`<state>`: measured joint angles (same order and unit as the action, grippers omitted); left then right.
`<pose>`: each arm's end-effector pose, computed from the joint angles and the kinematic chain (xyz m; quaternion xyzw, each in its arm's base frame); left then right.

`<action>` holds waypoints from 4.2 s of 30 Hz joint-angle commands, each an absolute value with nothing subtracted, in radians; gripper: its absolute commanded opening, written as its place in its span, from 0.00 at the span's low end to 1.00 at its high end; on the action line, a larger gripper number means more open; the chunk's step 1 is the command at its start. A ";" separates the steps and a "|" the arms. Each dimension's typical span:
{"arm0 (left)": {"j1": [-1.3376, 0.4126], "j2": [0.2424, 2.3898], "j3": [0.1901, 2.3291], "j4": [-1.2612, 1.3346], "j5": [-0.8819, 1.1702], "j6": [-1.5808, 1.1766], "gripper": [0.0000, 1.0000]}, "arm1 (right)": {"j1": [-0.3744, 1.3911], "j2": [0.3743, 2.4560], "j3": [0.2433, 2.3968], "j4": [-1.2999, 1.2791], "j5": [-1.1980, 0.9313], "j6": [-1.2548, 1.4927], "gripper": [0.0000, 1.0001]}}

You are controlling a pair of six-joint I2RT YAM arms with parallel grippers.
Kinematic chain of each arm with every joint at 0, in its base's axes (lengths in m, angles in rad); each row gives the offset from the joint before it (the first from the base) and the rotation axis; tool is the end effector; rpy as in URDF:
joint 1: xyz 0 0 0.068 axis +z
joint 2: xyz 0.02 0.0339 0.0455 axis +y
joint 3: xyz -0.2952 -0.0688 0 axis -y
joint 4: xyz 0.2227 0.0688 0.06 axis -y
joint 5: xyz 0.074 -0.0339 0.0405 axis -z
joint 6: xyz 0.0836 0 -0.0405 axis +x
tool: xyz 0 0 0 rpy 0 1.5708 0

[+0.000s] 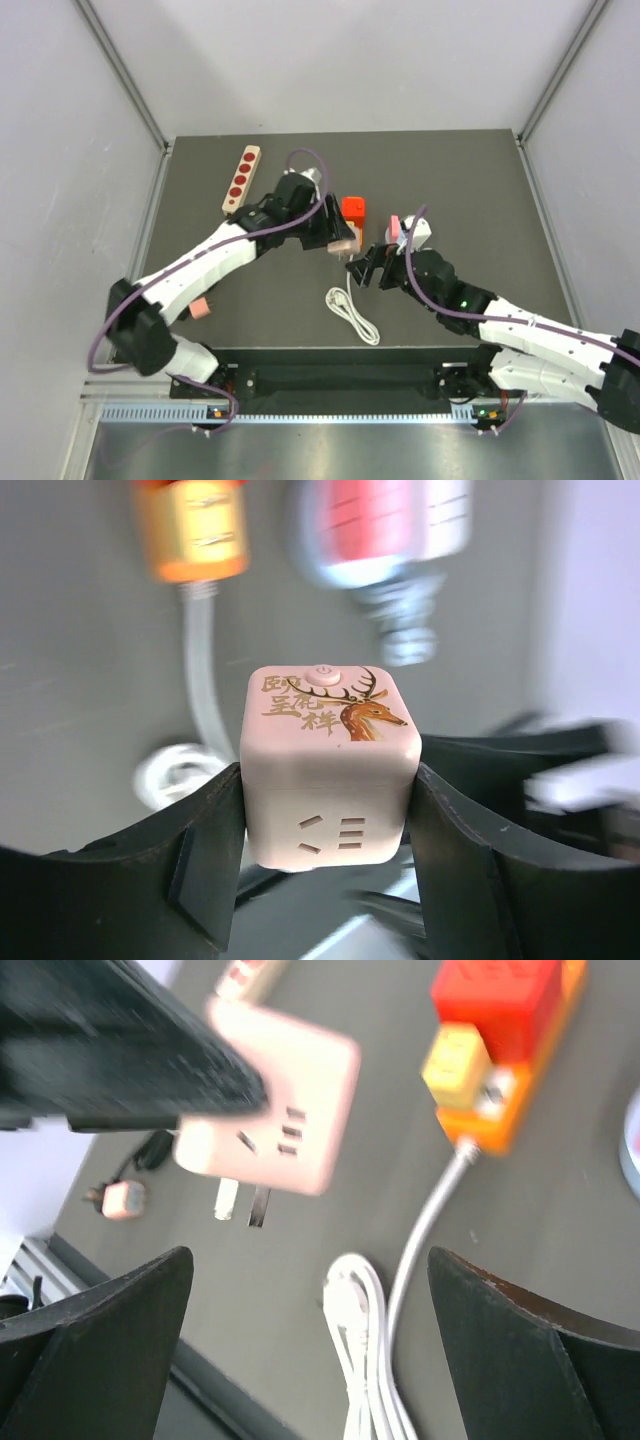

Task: Insert the plug
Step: Pick up the plug from the center of the board, then adjust the socket at the center of the board.

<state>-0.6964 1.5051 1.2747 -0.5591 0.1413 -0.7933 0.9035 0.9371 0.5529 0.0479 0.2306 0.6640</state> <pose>0.2545 -0.2281 0.3043 -0.0178 0.9226 -0.3055 0.2350 0.1517 0.1616 0.2723 -0.0307 0.8122 0.3394 0.4734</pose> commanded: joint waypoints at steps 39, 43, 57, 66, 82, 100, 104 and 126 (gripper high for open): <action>-0.693 1.111 1.227 -0.372 0.618 -0.905 0.77 | 1.057 0.827 0.548 0.571 0.094 0.037 0.00; -0.693 1.143 1.298 -0.532 0.623 -0.802 0.77 | 1.055 0.795 0.529 0.574 0.003 0.008 0.00; -0.693 1.223 1.324 -0.537 0.764 -0.749 0.59 | 1.055 0.752 0.483 0.592 -0.173 -0.100 0.00; -0.683 1.267 1.258 -0.422 0.874 -0.772 0.00 | 1.054 0.775 0.469 0.638 -0.148 -0.095 0.22; -0.221 1.517 1.499 -0.663 -0.211 -0.058 0.00 | 1.051 0.347 0.348 0.463 0.026 0.169 1.00; 0.051 1.717 1.373 -0.643 -0.371 -0.223 0.00 | 1.051 0.465 0.477 0.357 0.238 0.158 1.00; 0.029 1.724 1.290 -0.682 -0.374 -0.250 0.00 | 1.049 0.446 0.469 0.345 0.255 0.187 1.00; -0.500 1.494 1.254 -0.795 -0.212 -0.483 0.00 | 1.048 0.391 0.496 0.169 0.351 0.310 1.00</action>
<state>-0.5003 1.5742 1.1698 -0.7734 -0.2749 -0.4492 1.0496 0.3958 0.4347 0.2092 0.3157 0.2836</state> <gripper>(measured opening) 0.655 0.996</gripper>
